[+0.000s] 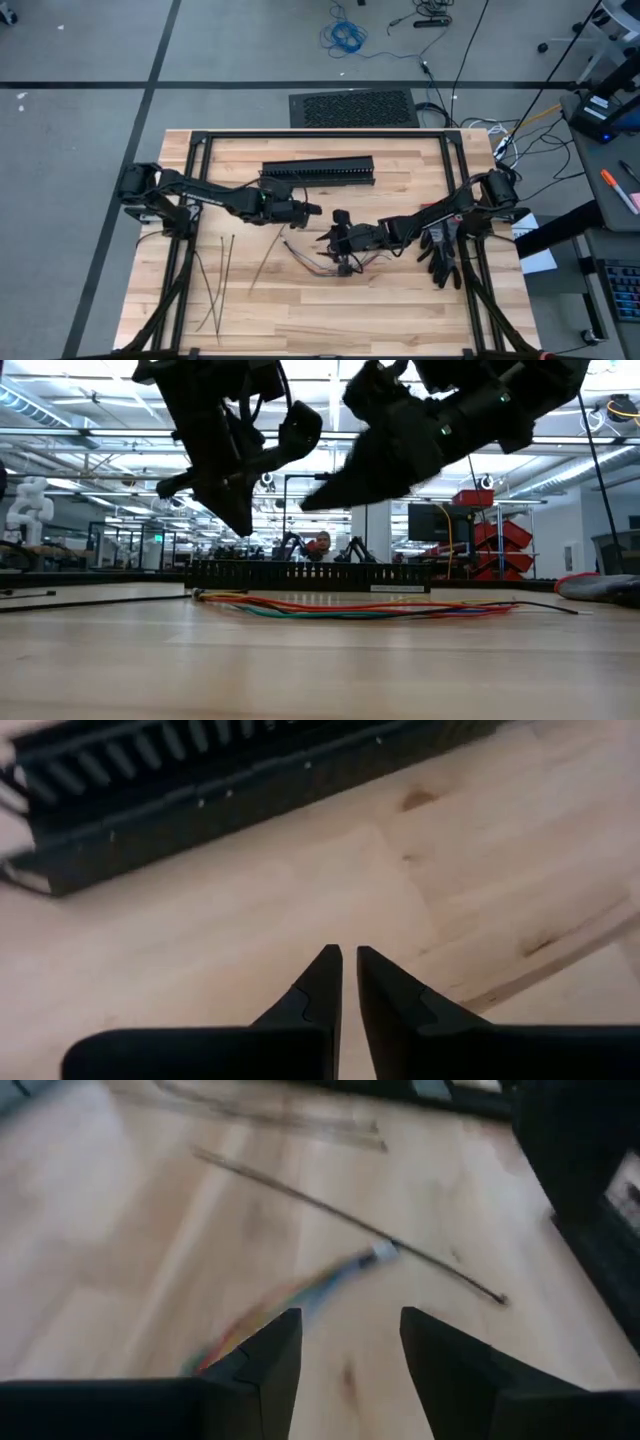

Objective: Ziptie cables
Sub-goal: Wrap the zip tie around the cable wires

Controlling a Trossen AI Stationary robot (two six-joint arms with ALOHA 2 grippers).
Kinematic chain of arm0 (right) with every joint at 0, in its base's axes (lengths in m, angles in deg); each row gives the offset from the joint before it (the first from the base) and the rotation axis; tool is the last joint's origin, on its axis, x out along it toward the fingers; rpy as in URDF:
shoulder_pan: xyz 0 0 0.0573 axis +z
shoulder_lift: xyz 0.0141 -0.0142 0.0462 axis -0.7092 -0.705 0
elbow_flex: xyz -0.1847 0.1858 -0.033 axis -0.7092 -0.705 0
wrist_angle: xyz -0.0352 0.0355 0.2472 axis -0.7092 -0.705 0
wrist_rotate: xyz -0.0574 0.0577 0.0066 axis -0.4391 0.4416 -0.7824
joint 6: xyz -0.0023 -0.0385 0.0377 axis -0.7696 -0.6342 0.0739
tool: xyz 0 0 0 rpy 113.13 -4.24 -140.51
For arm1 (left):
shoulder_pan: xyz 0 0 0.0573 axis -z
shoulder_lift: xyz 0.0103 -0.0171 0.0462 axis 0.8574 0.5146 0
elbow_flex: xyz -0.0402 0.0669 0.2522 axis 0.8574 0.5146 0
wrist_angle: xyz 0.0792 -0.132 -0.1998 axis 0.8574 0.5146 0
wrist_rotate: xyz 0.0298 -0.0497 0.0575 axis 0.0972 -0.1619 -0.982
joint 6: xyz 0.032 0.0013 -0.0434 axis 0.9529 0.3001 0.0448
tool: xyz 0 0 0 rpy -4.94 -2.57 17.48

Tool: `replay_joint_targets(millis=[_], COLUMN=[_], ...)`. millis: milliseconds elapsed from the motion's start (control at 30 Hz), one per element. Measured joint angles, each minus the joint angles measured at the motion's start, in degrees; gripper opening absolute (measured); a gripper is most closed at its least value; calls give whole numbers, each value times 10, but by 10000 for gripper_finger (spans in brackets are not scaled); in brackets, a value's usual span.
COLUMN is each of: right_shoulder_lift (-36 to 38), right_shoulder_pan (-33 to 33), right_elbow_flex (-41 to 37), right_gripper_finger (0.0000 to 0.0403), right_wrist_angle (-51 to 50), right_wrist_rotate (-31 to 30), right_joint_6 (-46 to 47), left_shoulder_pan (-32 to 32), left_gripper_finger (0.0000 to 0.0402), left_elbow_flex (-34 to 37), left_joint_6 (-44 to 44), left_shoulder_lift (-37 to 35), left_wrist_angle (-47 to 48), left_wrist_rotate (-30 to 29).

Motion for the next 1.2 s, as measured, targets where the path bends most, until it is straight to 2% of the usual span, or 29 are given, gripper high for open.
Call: replay_joint_targets(millis=[133,233,367,467,633,767,900,1033,1133,1200], right_shoulder_lift=[-39,-76,-141,-184,-244,-278,-289,-287,-287,-286], right_shoulder_pan=[0,-9,-16,-17,-17,-17,-21,-29,-32,-32], right_elbow_flex=[4,35,130,220,328,379,398,400,400,399], right_gripper_finger=[183,190,196,197,197,197,195,158,92,34], right_wrist_angle=[93,73,9,-97,-237,-299,-325,-381,-412,-422], right_wrist_rotate=[22,20,5,-37,-94,-87,-73,-69,-69,-64], right_joint_6=[17,56,92,103,142,180,232,258,243,221], left_shoulder_pan=[-8,-7,0,11,40,61,78,86,89,89], left_gripper_finger=[36,36,36,36,36,36,36,36,36,36], left_elbow_flex=[-7,-7,-7,-8,4,22,48,74,99,123], left_joint_6=[75,111,209,264,270,268,268,267,267,252], left_shoulder_lift=[-20,-44,-82,-100,-100,-92,-92,-92,-92,-92], left_wrist_angle=[0,11,92,175,303,331,313,283,234,173], left_wrist_rotate=[-5,-9,-5,4,23,24,24,24,28,55])
